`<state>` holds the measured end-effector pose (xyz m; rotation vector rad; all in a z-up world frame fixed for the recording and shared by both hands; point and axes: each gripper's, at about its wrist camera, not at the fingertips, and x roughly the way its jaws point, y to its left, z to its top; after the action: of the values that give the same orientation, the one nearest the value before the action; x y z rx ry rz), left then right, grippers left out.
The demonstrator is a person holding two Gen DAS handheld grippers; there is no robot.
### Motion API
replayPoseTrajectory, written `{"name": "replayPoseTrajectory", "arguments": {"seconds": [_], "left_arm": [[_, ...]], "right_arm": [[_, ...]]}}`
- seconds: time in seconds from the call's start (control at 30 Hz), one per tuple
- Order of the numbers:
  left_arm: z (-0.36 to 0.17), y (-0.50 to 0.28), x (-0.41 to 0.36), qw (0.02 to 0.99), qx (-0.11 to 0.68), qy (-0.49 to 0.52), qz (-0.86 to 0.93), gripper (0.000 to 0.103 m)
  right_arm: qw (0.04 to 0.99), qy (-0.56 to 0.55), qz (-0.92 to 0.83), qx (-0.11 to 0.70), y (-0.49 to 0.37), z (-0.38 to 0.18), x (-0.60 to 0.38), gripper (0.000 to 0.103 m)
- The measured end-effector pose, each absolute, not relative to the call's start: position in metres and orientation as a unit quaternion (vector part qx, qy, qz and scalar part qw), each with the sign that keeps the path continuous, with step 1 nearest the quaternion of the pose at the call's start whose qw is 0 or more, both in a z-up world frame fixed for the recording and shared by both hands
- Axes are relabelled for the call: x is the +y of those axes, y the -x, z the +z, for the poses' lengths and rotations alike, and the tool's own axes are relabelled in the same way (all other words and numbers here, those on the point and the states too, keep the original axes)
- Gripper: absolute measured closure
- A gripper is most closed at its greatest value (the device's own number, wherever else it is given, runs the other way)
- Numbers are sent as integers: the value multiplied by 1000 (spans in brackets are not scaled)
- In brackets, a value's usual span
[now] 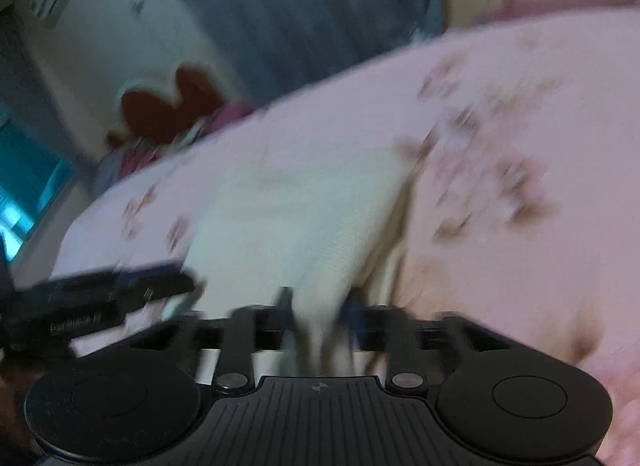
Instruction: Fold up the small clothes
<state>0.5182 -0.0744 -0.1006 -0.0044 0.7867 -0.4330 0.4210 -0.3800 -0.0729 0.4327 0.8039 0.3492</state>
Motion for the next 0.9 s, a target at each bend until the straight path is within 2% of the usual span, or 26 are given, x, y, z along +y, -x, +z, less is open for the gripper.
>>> {"name": "replayPoseTrajectory", "arguments": {"seconds": [0.1,0.17,0.2,0.4,0.5,0.63,0.77,0.8,0.9], "left_arm": [[-103,-537,-78,900,381,8,-212,73],[-108,-549,-81,894,394,5,-213,73],[-114,-556,-84,885,413,3,-214,73],[-114,-556,-80,881,424,20,-210,74],[-100,-524,-71,887,399,35,-230,74],[-101,-485,-69,892,385,33,-236,74],[-118,-475,-77,887,403,24,-224,74],[-118,-474,-79,889,402,22,-219,74],[-113,-468,-82,891,401,13,-211,74]], "right_arm": [[883,-201,164,392,-445,-71,-380,61],[879,-172,167,411,-465,-76,-371,79],[878,-157,162,421,-475,-80,-368,97],[881,-115,154,432,-487,-91,-367,96],[895,-107,149,406,-463,-69,-371,95],[892,-82,225,383,-409,-52,-359,95],[888,-7,210,409,-390,-80,-341,96],[890,-13,203,407,-391,-84,-345,100],[890,-15,200,409,-391,-83,-347,101]]}}
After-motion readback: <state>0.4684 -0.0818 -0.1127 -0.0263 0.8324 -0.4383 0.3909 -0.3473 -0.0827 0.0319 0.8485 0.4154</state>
